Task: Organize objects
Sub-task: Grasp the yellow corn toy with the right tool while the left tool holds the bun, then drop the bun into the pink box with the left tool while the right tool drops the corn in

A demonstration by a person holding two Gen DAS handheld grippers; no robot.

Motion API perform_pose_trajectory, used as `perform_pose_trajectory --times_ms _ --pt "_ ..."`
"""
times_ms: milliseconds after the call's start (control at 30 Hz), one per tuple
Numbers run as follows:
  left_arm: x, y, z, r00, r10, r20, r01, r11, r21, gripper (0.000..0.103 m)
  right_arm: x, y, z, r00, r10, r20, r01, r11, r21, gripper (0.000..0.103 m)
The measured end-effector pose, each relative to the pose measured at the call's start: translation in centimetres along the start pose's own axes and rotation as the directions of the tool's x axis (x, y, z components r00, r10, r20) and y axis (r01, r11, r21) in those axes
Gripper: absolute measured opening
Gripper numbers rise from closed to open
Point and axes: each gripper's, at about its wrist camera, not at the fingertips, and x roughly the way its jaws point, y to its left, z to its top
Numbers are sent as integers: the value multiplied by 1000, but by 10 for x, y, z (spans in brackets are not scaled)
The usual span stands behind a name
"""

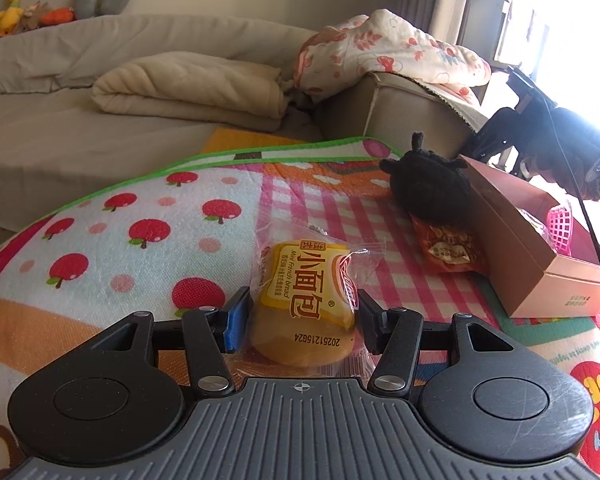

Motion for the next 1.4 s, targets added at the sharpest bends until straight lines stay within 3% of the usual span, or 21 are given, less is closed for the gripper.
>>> perform_pose_trajectory --times_ms 200,333,433,600,667,733,833,967,1067,1167,1300,1400 --pt "-1 5 0 1000 -18 4 19 1000 -26 59 -28 12 -13 990 -26 137 27 1000 -10 51" --pt "-1 5 0 1000 -19 4 19 999 -27 59 -90 26 -36 956 20 294 -9 999 -41 51" --pt "-1 6 0 1000 -26 7 26 999 -38 59 -144 44 -80 919 84 385 -31 989 -142 51" --pt "-4 6 0 999 -31 8 31 998 -50 58 -194 62 -186 899 249 360 -141 944 -299 52" --pt "-8 -2 -1 999 -41 -1 41 999 -30 58 -196 66 -230 901 292 321 -177 923 -341 52" --pt "-17 -14 -5 993 -119 -23 118 992 -40 57 -191 63 -274 910 317 268 -210 908 -362 52" --pt "-33 -42 -13 985 -173 -26 173 985 -1 57 -172 51 -322 929 303 212 -213 907 -363 52" --pt "-46 -79 -24 972 -220 -86 224 974 36 57 -140 38 -365 957 240 166 -165 913 -373 52" --pt "-51 -102 -36 960 -243 -141 255 964 76 57 -126 31 -391 961 244 130 -178 907 -382 52" --pt "-56 -120 -45 956 -235 -178 259 957 129 58 -126 31 -414 961 211 182 -114 893 -435 52" --pt "-60 -135 -51 958 -206 -200 240 957 163 58 -129 27 -432 954 163 252 -32 890 -455 65" --pt "-65 -139 -56 962 -186 -201 223 958 179 58 -130 20 -439 948 128 292 14 898 -440 65"
